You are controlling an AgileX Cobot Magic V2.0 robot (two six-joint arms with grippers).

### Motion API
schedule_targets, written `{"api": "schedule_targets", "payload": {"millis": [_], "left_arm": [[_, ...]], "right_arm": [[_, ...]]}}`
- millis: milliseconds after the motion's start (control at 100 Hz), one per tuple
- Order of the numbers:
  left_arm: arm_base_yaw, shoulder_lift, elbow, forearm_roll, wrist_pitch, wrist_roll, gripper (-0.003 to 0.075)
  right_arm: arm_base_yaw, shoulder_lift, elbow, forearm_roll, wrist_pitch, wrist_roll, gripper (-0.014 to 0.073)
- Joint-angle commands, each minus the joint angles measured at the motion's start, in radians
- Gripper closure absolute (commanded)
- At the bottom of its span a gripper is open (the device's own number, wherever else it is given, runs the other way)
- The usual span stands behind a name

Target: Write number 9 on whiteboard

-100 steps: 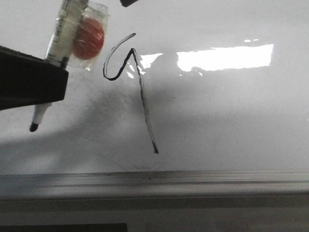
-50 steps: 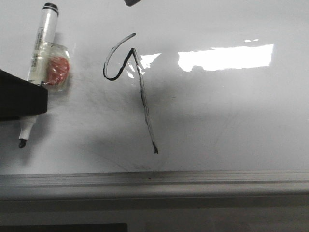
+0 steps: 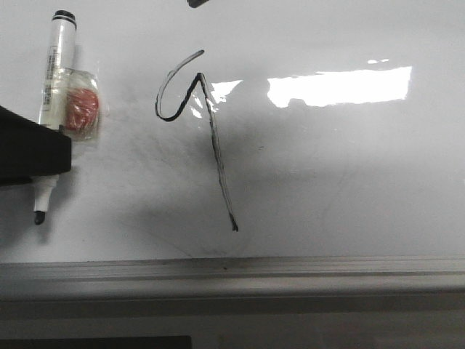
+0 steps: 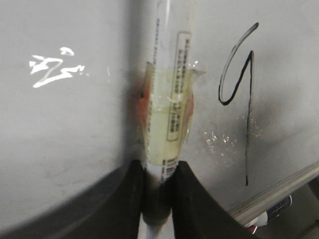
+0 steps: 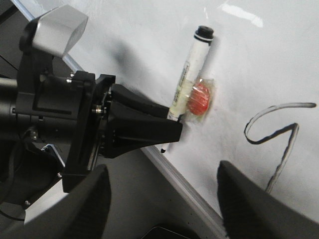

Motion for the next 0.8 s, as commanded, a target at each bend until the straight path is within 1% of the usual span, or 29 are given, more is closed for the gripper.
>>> {"api": "schedule_targets", "payload": {"millis": [0,240,310,360,410,480,550,680,730,790], "left_arm": [[0.004,0.017,-0.025,-0.022,-0.041,-0.010,0.0741],[0.004,0.025,-0.025,-0.058,-0.056,-0.011,0.0731],[0.004,0.025,-0.025,-0.058,-0.056,-0.011,0.0666],[0.004,0.025,-0.025,-0.058,-0.052,-0.011,0.0591],[0.004,0.019,-0.025,-0.058,-0.052,-0.011,0.0499],[0.004,0.006,-0.025,-0.058,-0.051,-0.011,0.0407],[0.004,-0.001,-0.025,-0.058,-0.051,-0.011,0.0366],[0.004,-0.037,-0.025,-0.053,-0.051,-0.009,0.0363],[0.004,-0.055,-0.025,-0.050,-0.049,-0.008,0.0363],[0.006,-0.082,-0.025,-0.045,-0.045,-0.007,0.0363]], "right_arm": [[0.003,-0.016,-0.032,-0.008,-0.073,-0.002,0.0197],[0.003,-0.016,-0.032,-0.002,-0.073,-0.002,0.0197],[0.003,-0.016,-0.032,-0.002,-0.073,-0.002,0.0197],[0.003,-0.016,-0.032,-0.002,-0.075,-0.002,0.0197],[0.003,-0.016,-0.032,-0.002,-0.080,-0.002,0.0197],[0.003,-0.016,-0.032,-0.002,-0.082,-0.002,0.0197],[0.003,-0.016,-0.032,-0.002,-0.082,-0.002,0.0197],[0.003,-0.018,-0.032,-0.008,-0.082,-0.002,0.0201],[0.003,-0.025,-0.032,-0.029,-0.082,-0.002,0.0239],[0.003,-0.043,-0.028,-0.045,-0.082,-0.002,0.0355]]}}
